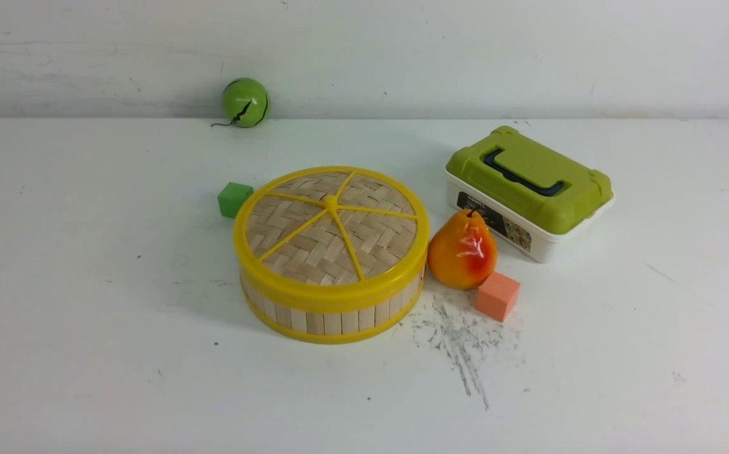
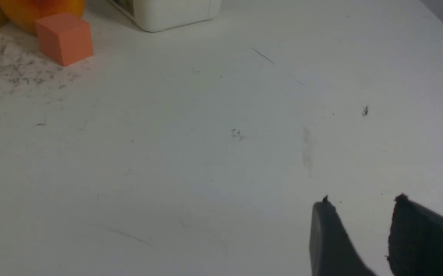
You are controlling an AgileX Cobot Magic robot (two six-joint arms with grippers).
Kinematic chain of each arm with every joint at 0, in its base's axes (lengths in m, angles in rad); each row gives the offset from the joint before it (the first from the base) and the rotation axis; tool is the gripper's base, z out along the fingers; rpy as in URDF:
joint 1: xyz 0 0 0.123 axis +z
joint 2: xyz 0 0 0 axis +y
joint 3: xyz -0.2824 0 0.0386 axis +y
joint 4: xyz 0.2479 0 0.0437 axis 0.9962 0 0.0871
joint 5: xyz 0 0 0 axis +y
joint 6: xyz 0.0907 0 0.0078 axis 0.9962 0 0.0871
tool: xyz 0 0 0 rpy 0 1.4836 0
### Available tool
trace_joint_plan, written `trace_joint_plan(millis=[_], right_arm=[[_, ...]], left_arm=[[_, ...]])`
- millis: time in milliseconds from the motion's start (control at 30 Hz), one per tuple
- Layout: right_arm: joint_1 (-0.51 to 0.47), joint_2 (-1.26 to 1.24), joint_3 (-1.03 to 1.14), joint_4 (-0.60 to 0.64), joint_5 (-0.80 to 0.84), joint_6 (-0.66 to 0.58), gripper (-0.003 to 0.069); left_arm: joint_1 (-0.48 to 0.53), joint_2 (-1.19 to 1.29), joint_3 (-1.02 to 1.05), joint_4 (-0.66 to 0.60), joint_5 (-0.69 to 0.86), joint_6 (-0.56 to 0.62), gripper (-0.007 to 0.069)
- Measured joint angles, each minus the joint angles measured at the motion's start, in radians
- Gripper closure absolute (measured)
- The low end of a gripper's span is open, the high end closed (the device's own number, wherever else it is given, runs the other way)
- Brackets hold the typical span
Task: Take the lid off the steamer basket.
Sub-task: Use the left arm to lift the lid of the steamer
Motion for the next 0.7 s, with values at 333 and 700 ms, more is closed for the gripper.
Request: trace_joint_plan(millis=[333,700], right_arm=[[0.000,0.000,0.000,0.000,0.000,0.000,0.0419],[0.000,0.000,0.000,0.000,0.000,0.000,0.0419]], left_arm=[[0.000,0.000,0.000,0.000,-0.002,0.000,0.0576],[0.000,0.000,0.000,-0.056,-0.311,0.000,0.0573]])
